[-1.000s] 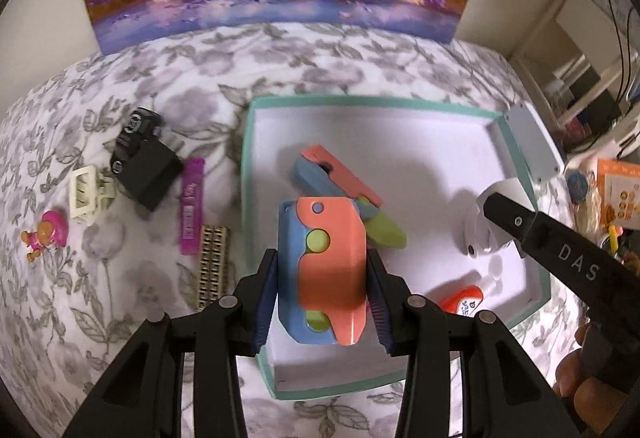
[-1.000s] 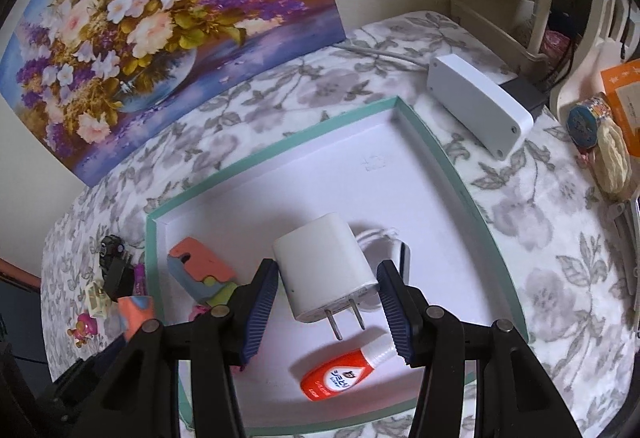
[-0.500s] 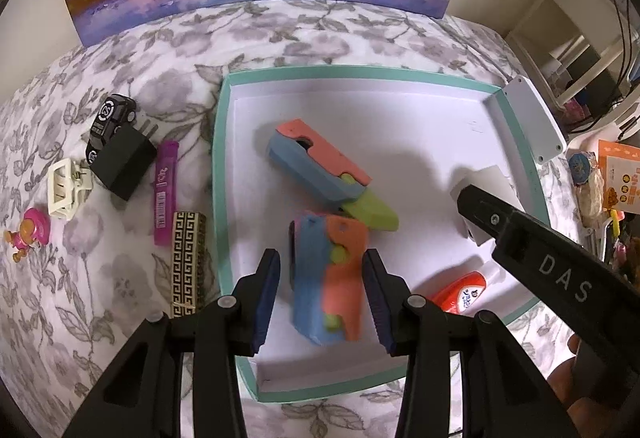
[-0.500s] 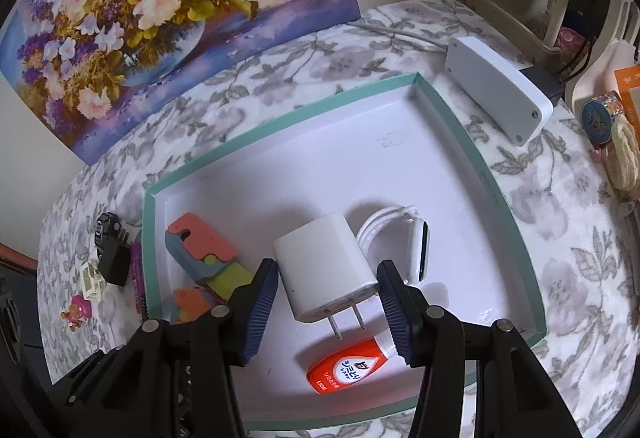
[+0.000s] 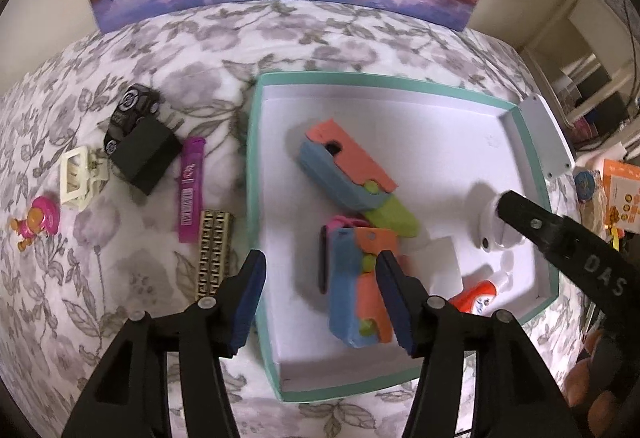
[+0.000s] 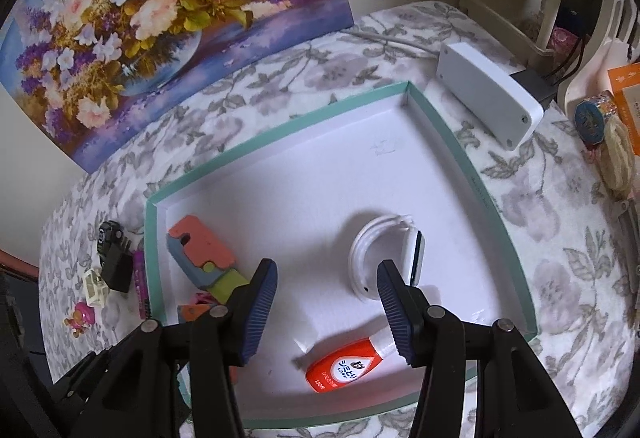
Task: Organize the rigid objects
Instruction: 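Lower the toy block into the tray with the left gripper while the right gripper places the charger, then withdraw both grippers from the tray toward the remaining items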
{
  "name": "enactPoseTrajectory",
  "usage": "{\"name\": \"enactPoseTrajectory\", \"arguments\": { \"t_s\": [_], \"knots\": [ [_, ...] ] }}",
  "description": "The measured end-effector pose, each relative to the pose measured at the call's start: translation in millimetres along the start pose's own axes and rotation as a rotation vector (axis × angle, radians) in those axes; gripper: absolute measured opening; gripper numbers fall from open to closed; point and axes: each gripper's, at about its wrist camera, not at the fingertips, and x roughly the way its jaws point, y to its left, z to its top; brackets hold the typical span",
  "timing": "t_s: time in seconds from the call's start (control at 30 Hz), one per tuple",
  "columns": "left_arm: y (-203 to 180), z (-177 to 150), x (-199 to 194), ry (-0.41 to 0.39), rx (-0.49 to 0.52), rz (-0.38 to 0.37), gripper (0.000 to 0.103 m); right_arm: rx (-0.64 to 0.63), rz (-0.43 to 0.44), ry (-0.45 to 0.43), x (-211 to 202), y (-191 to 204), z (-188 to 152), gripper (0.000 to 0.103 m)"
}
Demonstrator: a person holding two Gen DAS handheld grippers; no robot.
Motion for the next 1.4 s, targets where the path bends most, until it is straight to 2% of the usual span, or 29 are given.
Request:
{"name": "enactPoseTrajectory", "arguments": {
  "t_s": [0.1, 0.17, 0.2, 0.23, 0.4, 0.47, 0.53, 0.6, 0.73, 1.0, 1.13, 1.4],
  "knots": [
    [15, 2, -1, -0.004, -0.042, 0.011, 0.059, -0.004, -0.013, -0.006, -3, 1, 1, 0.063],
    [25, 3, -3, -0.012, -0.07, 0.025, 0.073, -0.008, -0.023, -0.009, -4, 2, 2, 0.068],
    [31, 3, -4, -0.017, -0.085, 0.032, 0.085, -0.009, -0.026, -0.011, -5, 3, 2, 0.069],
    [36, 4, -5, -0.023, -0.101, 0.037, 0.086, -0.011, -0.029, -0.01, -5, 3, 2, 0.073],
    [59, 5, -5, -0.025, -0.161, 0.094, 0.087, -0.043, -0.037, 0.008, -1, 10, 0, 0.076],
    [68, 3, -3, -0.023, -0.185, 0.119, 0.089, -0.06, -0.043, 0.013, 1, 14, -2, 0.087],
    [75, 2, -2, -0.02, -0.213, 0.131, 0.094, -0.074, -0.041, 0.009, 2, 17, -3, 0.089],
    [81, 1, -1, -0.018, -0.233, 0.132, 0.094, -0.085, -0.037, 0.008, 2, 20, -4, 0.089],
    [91, 0, -3, -0.026, -0.24, 0.164, 0.094, -0.092, -0.044, 0.003, 2, 23, -5, 0.103],
    [103, 2, -14, -0.053, -0.238, 0.196, 0.094, -0.116, -0.046, -0.006, 0, 30, -6, 0.103],
    [113, 4, -28, -0.085, -0.248, 0.238, 0.094, -0.141, -0.048, -0.007, -4, 38, -7, 0.103],
    [148, 3, -68, -0.17, -0.289, 0.317, 0.094, -0.193, -0.006, -0.082, -38, 69, -6, 0.103]
  ]
}}
